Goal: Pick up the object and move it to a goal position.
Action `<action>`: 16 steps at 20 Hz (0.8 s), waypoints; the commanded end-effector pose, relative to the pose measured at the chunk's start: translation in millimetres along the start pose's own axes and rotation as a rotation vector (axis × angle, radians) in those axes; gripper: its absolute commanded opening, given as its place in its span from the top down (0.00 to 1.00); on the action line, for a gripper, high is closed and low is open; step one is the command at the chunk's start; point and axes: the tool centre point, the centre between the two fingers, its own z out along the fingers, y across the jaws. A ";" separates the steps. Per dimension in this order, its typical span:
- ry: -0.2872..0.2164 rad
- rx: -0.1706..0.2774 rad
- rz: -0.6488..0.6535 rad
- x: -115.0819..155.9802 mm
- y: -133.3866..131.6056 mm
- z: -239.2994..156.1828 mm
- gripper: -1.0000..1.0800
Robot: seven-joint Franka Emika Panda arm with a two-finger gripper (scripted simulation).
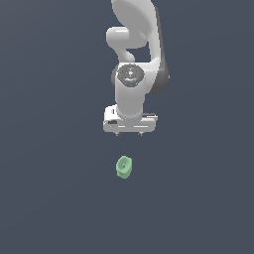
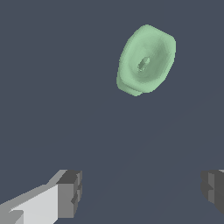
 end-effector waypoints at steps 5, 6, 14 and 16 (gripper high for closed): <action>0.004 0.006 0.007 -0.2 -3.6 -0.7 0.04; 0.006 0.010 0.011 -0.3 -5.6 -1.0 0.04; 0.012 0.021 0.025 -0.6 -12.0 -2.2 0.04; 0.012 0.021 0.023 -1.0 -12.1 -2.3 0.04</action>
